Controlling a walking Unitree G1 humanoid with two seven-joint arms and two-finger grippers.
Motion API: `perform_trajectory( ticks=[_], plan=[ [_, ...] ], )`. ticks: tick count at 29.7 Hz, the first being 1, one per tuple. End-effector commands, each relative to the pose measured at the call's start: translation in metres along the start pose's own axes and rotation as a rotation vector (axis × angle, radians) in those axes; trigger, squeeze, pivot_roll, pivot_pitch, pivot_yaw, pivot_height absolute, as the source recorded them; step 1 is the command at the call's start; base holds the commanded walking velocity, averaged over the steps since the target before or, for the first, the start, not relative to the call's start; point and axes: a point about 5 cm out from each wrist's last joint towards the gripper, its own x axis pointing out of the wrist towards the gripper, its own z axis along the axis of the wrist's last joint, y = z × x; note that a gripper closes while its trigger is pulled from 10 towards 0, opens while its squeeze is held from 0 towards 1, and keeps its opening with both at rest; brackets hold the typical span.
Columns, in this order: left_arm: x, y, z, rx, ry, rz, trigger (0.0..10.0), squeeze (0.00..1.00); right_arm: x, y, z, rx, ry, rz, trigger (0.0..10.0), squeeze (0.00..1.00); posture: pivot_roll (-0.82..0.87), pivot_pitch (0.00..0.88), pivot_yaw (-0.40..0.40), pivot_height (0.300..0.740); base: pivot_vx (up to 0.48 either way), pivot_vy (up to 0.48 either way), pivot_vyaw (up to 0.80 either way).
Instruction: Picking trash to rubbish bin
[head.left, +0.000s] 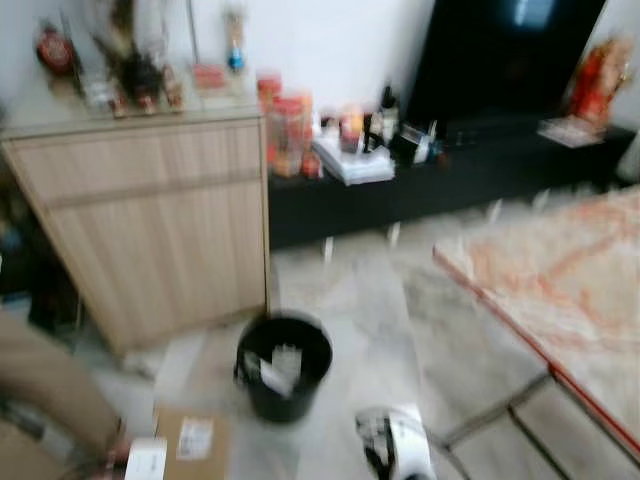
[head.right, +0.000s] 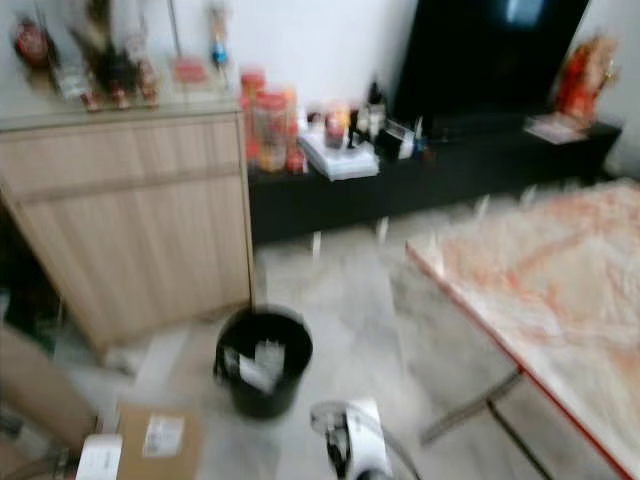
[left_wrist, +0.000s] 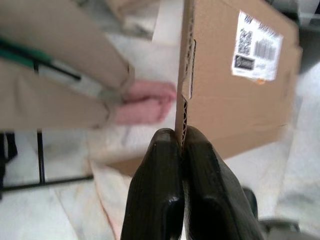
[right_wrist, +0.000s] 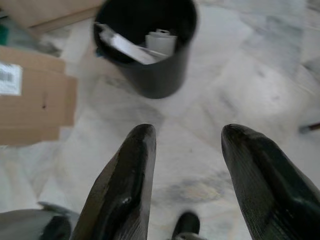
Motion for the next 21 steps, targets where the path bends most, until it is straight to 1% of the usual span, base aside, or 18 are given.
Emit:
perform_trajectory(
  ticks=[1,2,4,8,12,13,17,18,19,21],
  plan=[
    [0.0,-0.008,0.006,-0.014,-0.023,-0.01,10.0,0.0,-0.003,-0.011,0.0,0.015,-0.007,-0.032,10.0,0.0,0.03,0.068,-0.06,0.74,0.326,0.0,0.0],
    [0.001,-0.007,0.007,-0.015,-0.028,-0.009,10.0,0.0,-0.002,-0.011,0.001,0.014,-0.009,-0.032,10.0,0.0,0.03,0.068,-0.06,0.74,0.33,0.0,0.0],
    [0.002,-0.006,0.01,-0.017,-0.04,-0.007,10.0,0.0,-0.002,-0.01,0.002,0.012,-0.016,-0.024,10.0,0.0,0.03,0.068,-0.06,0.74,0.33,0.0,-0.64],
    [0.003,-0.008,0.016,-0.012,-0.065,-0.014,10.0,0.0,-0.001,-0.009,0.005,0.023,-0.031,-0.012,10.0,0.0,0.03,0.075,-0.06,0.74,0.33,0.0,0.0],
    [0.005,-0.012,0.026,-0.014,-0.111,-0.024,10.0,0.0,0.0,-0.007,0.01,0.002,-0.053,-0.009,10.0,0.0,0.03,0.075,-0.06,0.74,0.33,0.0,0.0],
    [0.006,-0.015,0.04,-0.004,-0.177,-0.034,10.0,0.0,0.001,-0.006,0.016,-0.012,-0.074,0.0,10.0,0.0,0.02,0.08,-0.059,0.74,0.33,0.0,0.0],
    [0.007,-0.019,0.062,0.021,-0.289,-0.045,10.0,0.0,0.003,-0.003,0.023,-0.044,-0.104,0.027,10.0,0.0,0.02,0.082,-0.06,0.74,0.33,0.0,0.0],
    [0.006,-0.021,0.082,0.009,-0.38,-0.051,10.0,0.0,0.004,0.0,0.03,-0.061,-0.128,0.052,10.0,0.0,0.02,0.086,-0.061,0.74,0.33,0.0,0.0],
    [0.006,-0.021,0.082,0.009,-0.38,-0.051,10.0,0.0,0.004,0.0,0.03,-0.061,-0.128,0.052,10.0,0.0,0.02,0.086,-0.061,0.74,0.33,0.0,0.0],
    [0.004,-0.022,0.1,-0.003,-0.454,-0.051,10.0,0.0,0.005,0.002,0.035,-0.065,-0.153,0.072,10.0,0.0,0.03,0.086,-0.061,0.74,0.328,0.0,0.0]
  ],
)
